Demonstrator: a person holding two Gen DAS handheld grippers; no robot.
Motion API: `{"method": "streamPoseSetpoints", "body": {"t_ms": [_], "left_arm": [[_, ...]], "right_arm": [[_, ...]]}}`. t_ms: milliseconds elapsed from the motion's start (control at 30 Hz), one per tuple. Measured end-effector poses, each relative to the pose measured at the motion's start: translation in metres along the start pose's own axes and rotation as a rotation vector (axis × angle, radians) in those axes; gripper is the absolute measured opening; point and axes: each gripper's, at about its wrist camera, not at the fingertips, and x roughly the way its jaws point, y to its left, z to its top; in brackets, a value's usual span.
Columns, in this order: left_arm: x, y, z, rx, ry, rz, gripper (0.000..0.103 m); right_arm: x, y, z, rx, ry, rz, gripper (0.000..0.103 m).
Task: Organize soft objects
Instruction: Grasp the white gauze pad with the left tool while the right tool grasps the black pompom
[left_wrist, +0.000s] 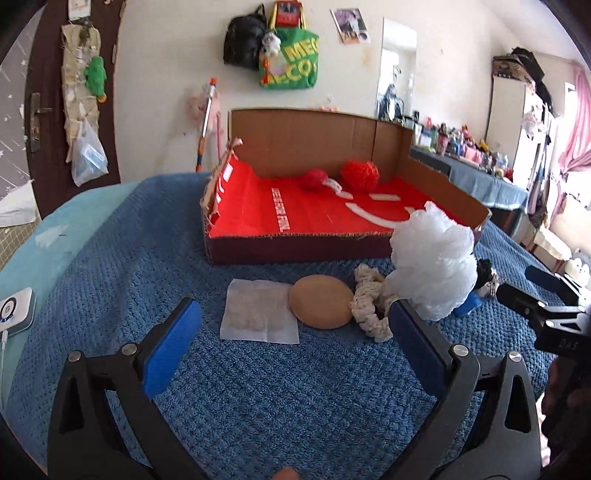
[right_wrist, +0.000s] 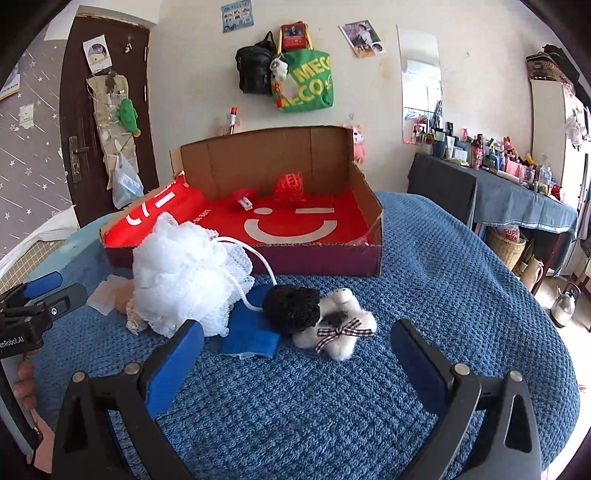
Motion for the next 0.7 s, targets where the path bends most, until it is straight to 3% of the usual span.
{"method": "streamPoseSetpoints", "body": {"t_ms": [367,600,700], "left_arm": [[0.027,0.019,0.013,0.05,0.149,-0.005,0.103],[0.046,0.023,0.016,0.111,0.227,0.011,0.097],[0.056,0.024,0.017,0.136,0.26,0.024,0.097]], "right_arm": [[0.022,-0.005,0.017,-0.029,0.102,0.027,0.102],[0.036,-0.003,0.021,-0.059,0.155,0.039,0.088],[0.041,-0.002,0.022,-0.064,0.176,0.044,0.087]]}}
